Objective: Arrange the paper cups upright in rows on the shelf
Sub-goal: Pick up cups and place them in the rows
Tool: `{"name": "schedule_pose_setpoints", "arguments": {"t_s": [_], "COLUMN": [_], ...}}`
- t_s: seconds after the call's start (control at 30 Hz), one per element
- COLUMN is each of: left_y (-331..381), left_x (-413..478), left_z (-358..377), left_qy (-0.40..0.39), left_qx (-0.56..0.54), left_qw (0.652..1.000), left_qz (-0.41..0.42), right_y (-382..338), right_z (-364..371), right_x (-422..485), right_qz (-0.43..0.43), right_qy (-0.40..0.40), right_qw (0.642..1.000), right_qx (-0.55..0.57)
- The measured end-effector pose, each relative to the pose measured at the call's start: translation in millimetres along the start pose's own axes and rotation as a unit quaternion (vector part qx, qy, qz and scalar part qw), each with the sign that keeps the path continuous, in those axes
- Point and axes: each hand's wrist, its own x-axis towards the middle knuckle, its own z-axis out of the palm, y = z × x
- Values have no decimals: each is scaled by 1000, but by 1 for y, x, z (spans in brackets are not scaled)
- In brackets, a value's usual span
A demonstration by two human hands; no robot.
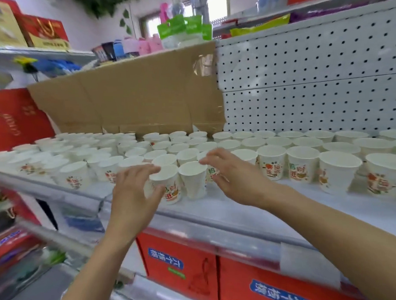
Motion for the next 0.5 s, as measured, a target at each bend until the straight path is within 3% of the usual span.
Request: {"name": "schedule_pose_setpoints", "arguments": {"t_s": [0.13, 0.23, 0.37, 0.5], "left_y": [-9, -5, 28, 98], "left_x": [2, 0, -8, -16], "left_z": [6, 8, 10, 28], "left_qy": [-37, -34, -63, -134], "left_qx": [8, -27, -157, -251], "left_qw": [999, 999, 985, 957], "left_qz": [12, 14, 20, 59], "right_y": [-6, -9, 3, 20], "right_z": [12, 9, -29, -87], "right_x": [20, 10, -42, -99], "right_qz": [-20, -13, 31, 97], "right_qy": [-50, -26, 1, -63], "right_qw": [996, 998, 996, 979], "right_qx": [-66, -53, -83, -169]}}
